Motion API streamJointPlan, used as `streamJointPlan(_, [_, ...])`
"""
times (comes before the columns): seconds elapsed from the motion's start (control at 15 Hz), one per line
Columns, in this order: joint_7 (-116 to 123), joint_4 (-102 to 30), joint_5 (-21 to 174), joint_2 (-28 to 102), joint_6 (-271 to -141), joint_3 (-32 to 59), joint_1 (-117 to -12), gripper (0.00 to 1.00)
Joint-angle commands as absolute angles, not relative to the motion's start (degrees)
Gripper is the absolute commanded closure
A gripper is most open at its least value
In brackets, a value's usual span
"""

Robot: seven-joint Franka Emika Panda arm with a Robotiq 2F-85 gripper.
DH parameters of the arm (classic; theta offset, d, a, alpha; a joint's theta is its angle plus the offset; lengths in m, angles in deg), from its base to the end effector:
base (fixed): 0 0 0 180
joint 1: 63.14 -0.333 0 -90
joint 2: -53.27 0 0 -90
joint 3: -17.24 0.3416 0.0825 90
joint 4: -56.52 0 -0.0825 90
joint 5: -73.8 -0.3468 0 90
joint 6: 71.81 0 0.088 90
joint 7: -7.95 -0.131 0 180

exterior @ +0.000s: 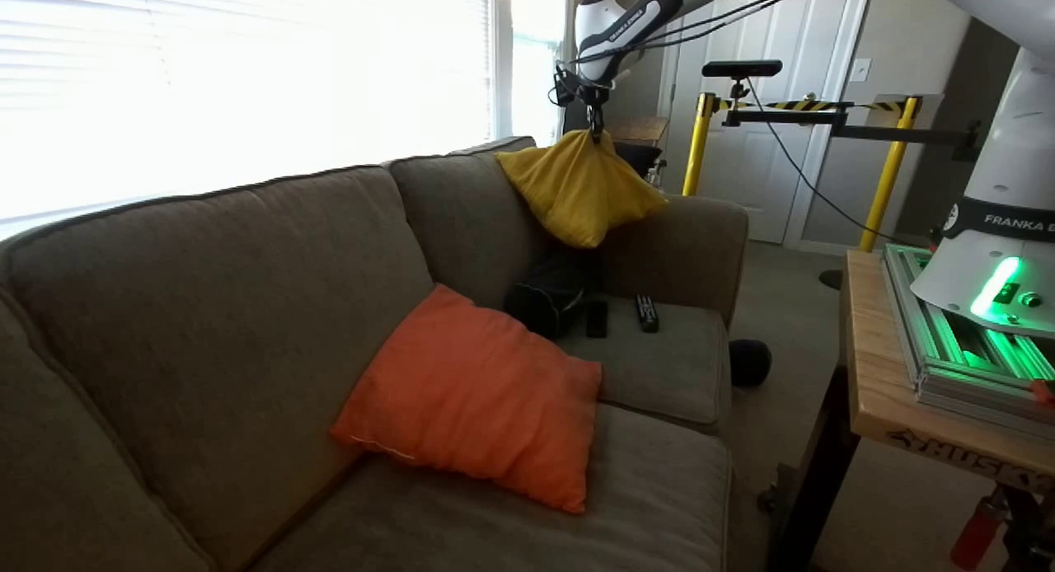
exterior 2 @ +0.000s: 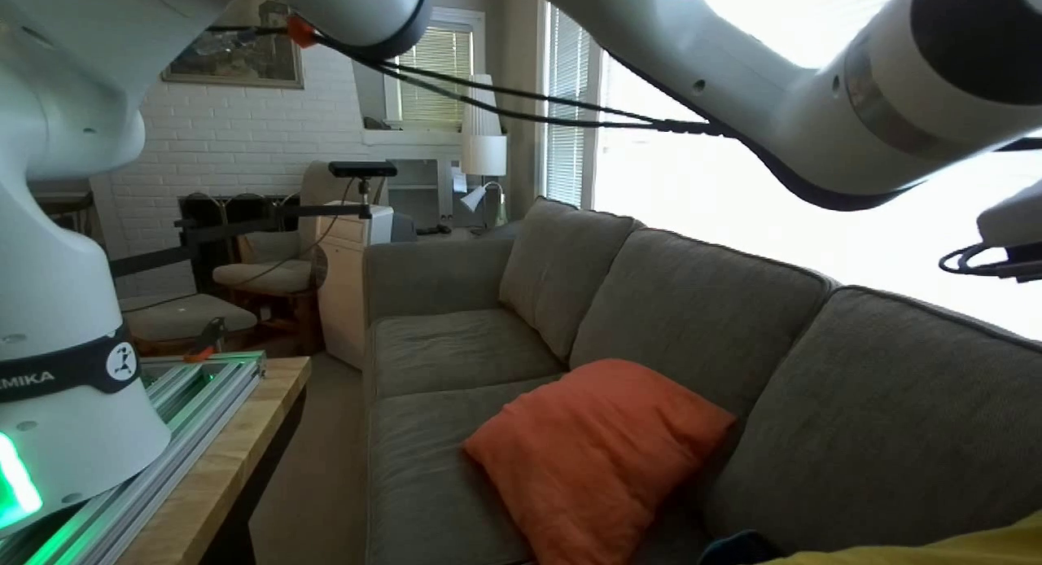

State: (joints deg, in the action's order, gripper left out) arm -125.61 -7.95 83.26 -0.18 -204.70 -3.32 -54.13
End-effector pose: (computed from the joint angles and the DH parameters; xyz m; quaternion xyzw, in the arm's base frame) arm 0.7284 -0.3038 0.3052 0.2732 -0.9292 0.2491 0.0024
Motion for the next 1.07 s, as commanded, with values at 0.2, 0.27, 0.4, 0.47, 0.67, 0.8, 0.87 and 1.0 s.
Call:
streamJointPlan(0.2, [-124.7,7.5,80.7,-8.8,-195.8,-0.4,-50.9,0.58])
streamJointPlan(0.27, [-124.3,5.6,81.7,-7.1,-196.4,-0.2,-51.5,0.52])
streamJointPlan(0.4, [-122.0,3.4,83.1,-5.3,-197.2,0.0,-52.7,0.38])
streamJointPlan(0.47, [-120.6,1.3,83.9,-4.0,-197.7,0.0,-53.8,0.3])
streamJointPlan(0.67, [-115.0,-3.0,84.0,-1.7,-197.8,1.4,-56.2,0.09])
streamJointPlan(0.8, [-110.1,-6.1,83.6,-0.3,-196.9,3.3,-57.3,0.01])
streamJointPlan(0.87, [-107.9,-8.3,83.6,0.5,-197.6,4.2,-57.9,0.0])
streamJointPlan(1.0, [-103.3,-12.2,83.4,2.1,-198.5,6.3,-58.4,0.0])
